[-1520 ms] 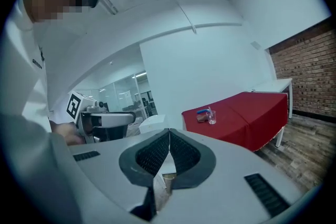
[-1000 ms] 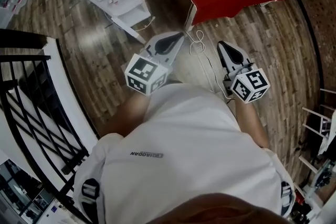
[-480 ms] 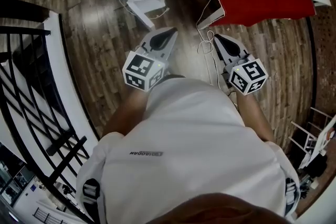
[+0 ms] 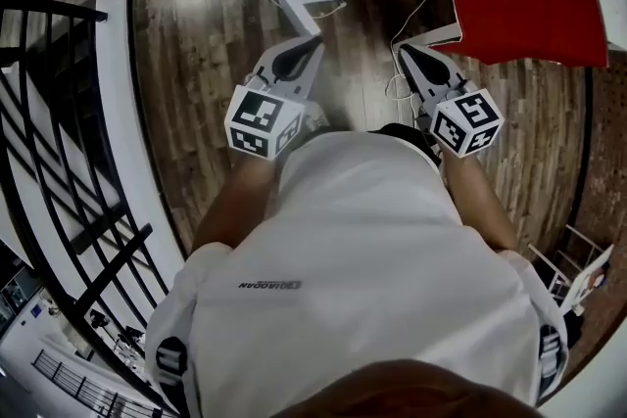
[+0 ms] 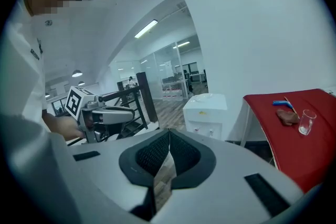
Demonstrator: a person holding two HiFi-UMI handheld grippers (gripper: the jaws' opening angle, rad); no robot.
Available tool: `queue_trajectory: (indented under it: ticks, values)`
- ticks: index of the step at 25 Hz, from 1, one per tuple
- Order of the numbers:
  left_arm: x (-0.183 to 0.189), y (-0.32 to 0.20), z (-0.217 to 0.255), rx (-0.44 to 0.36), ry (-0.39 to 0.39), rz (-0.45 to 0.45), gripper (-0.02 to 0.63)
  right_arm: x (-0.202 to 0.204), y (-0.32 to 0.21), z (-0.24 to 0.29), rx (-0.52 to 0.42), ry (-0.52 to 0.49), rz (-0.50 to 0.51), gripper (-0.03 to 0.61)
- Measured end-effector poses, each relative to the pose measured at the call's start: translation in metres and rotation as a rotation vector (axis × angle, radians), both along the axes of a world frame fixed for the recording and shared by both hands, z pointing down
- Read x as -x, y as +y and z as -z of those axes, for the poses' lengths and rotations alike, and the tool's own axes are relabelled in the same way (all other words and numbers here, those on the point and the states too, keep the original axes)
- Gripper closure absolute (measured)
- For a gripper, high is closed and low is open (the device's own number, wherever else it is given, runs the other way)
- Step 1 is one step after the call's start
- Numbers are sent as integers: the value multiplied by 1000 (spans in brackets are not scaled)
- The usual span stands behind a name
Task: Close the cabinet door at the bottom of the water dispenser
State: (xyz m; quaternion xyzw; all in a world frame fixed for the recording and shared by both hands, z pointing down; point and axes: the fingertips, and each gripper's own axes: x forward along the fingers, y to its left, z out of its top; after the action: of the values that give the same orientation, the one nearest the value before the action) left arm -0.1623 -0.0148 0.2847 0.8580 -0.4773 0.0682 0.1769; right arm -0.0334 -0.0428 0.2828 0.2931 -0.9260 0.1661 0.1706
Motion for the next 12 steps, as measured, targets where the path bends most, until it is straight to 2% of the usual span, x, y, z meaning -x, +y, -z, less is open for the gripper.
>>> queue_trajectory:
  ticks: [5, 12]
  values:
    - [34, 7, -16, 24, -6, 82, 621, 27, -3, -14, 17, 19, 52, 557]
    - [63, 13, -30, 52, -20, 147, 621, 59, -15, -25, 33, 18, 107, 557]
